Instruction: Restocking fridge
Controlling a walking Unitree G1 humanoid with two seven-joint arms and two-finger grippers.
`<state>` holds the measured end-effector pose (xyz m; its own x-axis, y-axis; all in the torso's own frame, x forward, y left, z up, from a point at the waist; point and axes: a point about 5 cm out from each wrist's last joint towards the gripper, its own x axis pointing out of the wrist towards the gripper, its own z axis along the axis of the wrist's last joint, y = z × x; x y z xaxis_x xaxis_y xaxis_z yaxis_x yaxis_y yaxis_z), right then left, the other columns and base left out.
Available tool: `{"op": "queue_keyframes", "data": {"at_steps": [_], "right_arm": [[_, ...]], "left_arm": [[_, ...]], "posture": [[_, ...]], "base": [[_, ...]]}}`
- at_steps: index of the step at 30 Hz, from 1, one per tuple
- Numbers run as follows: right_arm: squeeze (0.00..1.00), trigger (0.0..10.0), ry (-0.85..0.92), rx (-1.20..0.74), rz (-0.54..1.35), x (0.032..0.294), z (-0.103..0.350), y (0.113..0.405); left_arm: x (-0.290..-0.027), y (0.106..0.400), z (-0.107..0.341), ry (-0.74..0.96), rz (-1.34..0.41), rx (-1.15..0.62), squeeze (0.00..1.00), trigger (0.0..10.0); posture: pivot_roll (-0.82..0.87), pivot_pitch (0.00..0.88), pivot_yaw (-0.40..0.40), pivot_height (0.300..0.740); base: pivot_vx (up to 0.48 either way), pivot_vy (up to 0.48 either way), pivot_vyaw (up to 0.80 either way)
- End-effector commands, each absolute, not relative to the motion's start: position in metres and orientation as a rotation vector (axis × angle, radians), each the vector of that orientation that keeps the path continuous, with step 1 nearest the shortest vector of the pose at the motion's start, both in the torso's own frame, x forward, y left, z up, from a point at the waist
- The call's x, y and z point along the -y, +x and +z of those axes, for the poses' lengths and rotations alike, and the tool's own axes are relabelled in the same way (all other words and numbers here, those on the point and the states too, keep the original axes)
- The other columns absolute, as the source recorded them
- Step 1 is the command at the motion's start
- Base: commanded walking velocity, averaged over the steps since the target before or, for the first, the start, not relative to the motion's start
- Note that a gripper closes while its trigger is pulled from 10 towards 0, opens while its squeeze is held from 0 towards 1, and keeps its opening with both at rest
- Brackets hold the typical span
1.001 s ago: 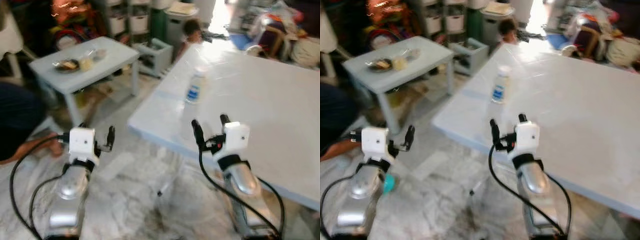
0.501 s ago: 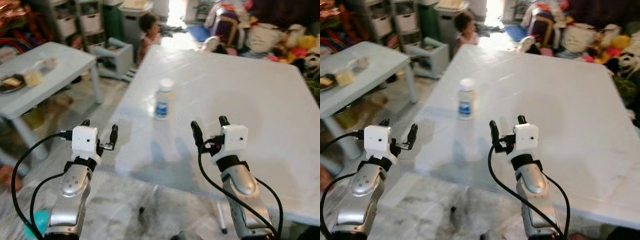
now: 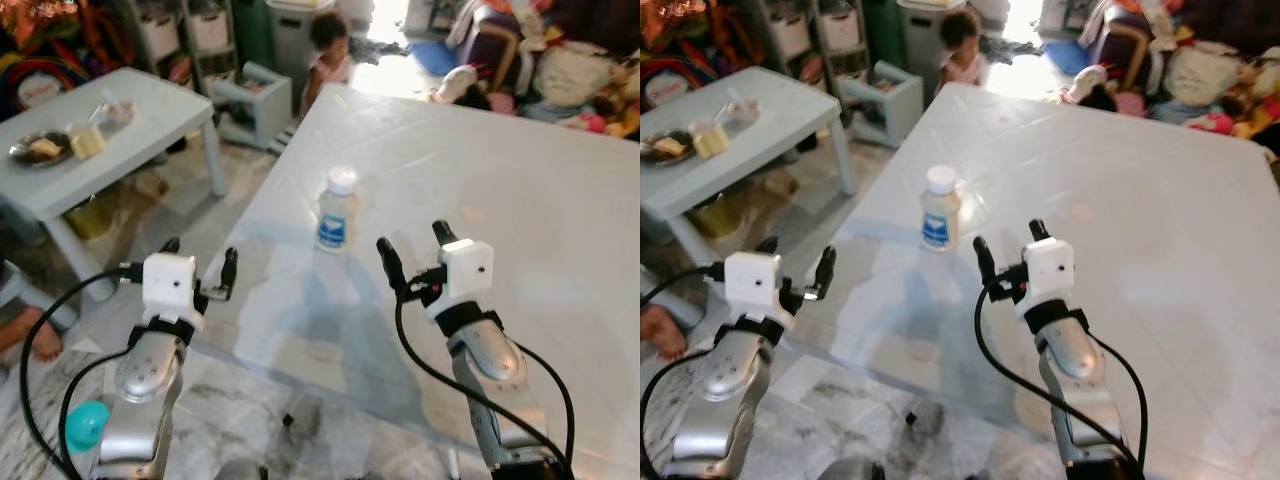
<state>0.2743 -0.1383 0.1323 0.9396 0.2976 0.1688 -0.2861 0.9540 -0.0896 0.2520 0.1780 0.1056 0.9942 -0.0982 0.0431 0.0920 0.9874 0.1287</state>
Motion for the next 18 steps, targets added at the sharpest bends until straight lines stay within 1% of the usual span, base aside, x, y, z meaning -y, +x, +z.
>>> {"op": "queue_keyframes", "data": {"at_steps": [1,10,18], "right_arm": [[0.00,10.0,-0.067,0.189,0.287,0.141,0.134,0.277],[0.00,10.0,-0.132,0.242,0.352,0.141,0.144,0.287],[0.00,10.0,-0.162,0.297,0.380,0.137,0.157,0.297]], "left_arm": [[-0.180,0.251,0.108,0.138,-0.089,0.051,0.00,10.0],[-0.188,0.238,0.102,0.152,-0.083,0.006,0.00,10.0],[-0.189,0.237,0.104,0.163,-0.081,0.000,0.00,10.0]], "posture": [[0.05,0.104,-0.032,0.740],[0.06,0.112,-0.020,0.740],[0.07,0.125,-0.014,0.740]], "base": [[0.000,0.000,0.61],[0.000,0.000,0.00],[0.000,0.000,0.00]]}}
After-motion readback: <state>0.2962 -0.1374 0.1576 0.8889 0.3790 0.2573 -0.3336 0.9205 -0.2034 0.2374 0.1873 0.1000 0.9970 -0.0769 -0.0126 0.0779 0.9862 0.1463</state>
